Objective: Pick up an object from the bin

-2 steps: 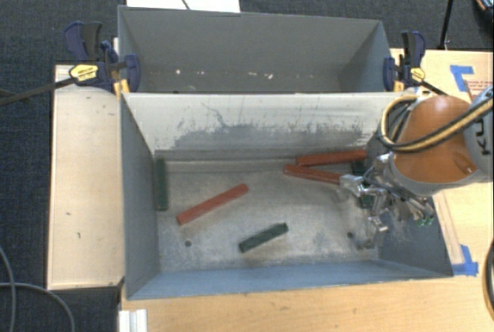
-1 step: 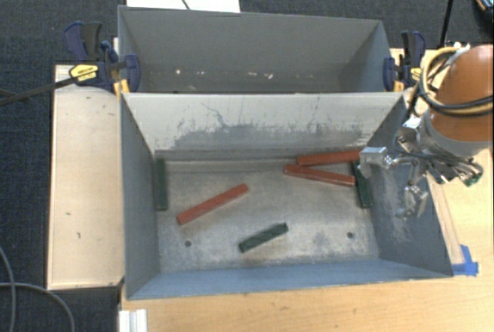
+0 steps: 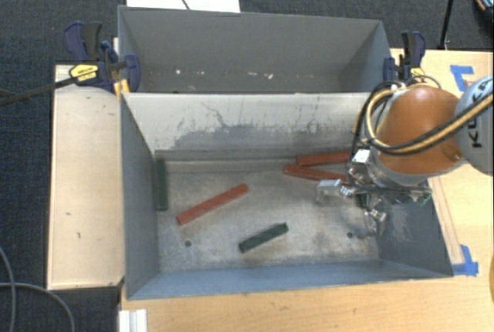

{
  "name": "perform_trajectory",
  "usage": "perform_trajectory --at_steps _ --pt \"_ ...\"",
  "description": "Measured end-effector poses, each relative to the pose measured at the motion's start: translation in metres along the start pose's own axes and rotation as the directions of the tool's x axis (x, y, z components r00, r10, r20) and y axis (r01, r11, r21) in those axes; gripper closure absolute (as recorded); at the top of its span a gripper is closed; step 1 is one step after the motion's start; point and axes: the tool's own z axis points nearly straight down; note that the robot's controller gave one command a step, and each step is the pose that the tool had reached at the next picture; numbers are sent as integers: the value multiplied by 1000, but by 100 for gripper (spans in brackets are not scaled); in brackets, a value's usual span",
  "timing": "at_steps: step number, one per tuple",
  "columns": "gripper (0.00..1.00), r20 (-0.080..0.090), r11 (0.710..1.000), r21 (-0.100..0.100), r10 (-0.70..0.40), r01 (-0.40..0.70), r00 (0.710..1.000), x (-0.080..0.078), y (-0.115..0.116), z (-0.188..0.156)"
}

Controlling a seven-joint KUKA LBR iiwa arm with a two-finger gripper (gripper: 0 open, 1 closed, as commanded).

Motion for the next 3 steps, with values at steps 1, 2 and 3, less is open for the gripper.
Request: perform_trajectory --at_steps 1,2,3 --pt "0 2 941 14 -339 339 941 -22 -27 -155" --pt "0 5 741 3 -672 672 741 22 -29 -21" --pt "100 0 744 4 -668 668 744 24 -31 -22"
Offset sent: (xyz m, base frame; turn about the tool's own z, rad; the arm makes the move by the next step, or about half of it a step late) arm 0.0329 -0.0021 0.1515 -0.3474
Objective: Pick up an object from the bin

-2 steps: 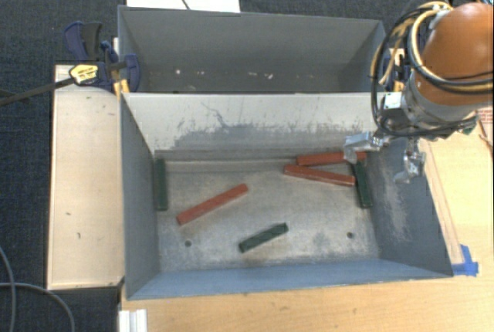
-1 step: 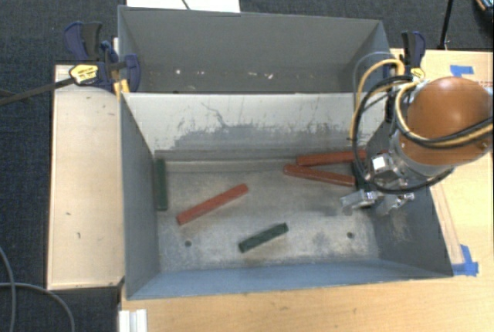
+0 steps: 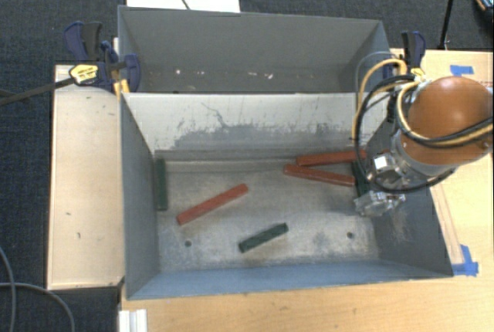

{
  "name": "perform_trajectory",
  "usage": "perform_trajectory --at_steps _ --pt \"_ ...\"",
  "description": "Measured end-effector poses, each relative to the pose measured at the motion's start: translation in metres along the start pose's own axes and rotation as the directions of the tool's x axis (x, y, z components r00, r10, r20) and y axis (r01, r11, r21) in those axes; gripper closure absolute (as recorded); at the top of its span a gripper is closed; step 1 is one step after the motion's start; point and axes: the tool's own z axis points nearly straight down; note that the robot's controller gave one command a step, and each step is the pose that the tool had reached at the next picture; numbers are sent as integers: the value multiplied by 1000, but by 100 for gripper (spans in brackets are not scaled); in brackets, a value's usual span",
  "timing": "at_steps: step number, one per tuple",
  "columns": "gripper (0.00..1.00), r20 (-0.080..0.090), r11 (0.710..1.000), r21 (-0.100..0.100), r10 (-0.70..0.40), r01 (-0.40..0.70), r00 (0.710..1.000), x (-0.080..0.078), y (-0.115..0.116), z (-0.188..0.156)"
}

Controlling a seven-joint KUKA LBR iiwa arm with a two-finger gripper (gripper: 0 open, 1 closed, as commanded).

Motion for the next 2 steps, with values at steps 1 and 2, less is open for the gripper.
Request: perform_trajectory --at_steps 1,2 --pt "100 -3 1000 10 28 -28 1000 7 -15 -128" --pt "0 -1 999 0 32 -32 999 6 -13 -123"
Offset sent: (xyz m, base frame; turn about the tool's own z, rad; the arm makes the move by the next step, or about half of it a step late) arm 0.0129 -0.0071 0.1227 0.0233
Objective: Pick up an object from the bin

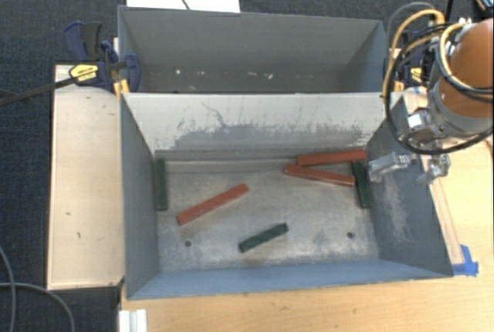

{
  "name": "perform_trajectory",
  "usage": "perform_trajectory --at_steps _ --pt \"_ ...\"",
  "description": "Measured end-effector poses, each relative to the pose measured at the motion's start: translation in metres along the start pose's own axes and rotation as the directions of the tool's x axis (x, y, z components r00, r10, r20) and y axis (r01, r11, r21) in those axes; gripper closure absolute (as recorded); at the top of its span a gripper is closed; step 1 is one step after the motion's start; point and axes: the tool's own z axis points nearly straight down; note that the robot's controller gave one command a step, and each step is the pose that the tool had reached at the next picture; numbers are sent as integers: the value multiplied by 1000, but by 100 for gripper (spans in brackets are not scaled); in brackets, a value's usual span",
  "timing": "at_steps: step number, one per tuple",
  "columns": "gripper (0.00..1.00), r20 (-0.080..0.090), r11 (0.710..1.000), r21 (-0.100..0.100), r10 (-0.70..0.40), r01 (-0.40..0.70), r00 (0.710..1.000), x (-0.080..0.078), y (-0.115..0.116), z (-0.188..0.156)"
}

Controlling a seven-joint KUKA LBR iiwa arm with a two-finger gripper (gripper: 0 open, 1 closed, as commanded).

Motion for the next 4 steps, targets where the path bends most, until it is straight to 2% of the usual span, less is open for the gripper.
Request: perform_trajectory --at_steps 1,2,3,4 --pt "0 2 980 -4 -197 197 980 -50 -2 143" --pt "0 1 998 6 57 -57 998 -69 1 85" --pt "0 5 941 5 337 -337 941 -158 0 48" --pt "0 0 988 -8 157 -157 988 -258 78 146"
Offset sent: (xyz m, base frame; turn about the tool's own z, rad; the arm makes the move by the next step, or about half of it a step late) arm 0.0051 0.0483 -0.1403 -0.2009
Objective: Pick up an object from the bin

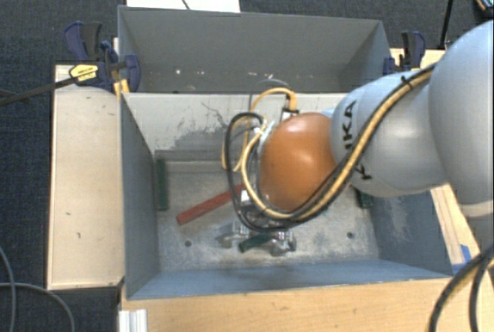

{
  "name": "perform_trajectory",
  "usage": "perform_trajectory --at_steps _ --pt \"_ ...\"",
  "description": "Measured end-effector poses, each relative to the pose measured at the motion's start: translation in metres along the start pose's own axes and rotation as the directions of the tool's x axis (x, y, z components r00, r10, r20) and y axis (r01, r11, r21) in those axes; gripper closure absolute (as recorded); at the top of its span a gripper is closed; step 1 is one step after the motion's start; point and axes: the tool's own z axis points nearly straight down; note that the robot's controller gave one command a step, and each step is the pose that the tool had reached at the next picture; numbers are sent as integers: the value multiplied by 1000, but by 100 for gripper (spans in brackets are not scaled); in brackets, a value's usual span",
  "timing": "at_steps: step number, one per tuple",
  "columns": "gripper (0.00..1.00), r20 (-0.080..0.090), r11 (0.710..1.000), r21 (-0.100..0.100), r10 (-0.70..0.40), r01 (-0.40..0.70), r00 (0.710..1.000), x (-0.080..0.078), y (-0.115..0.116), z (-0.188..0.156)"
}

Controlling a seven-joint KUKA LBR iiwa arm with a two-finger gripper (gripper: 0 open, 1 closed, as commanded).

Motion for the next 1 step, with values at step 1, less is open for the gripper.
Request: perform_trajectory --at_steps 1 --pt "100 0 1000 9 3 -3 1000 4 -5 -3"
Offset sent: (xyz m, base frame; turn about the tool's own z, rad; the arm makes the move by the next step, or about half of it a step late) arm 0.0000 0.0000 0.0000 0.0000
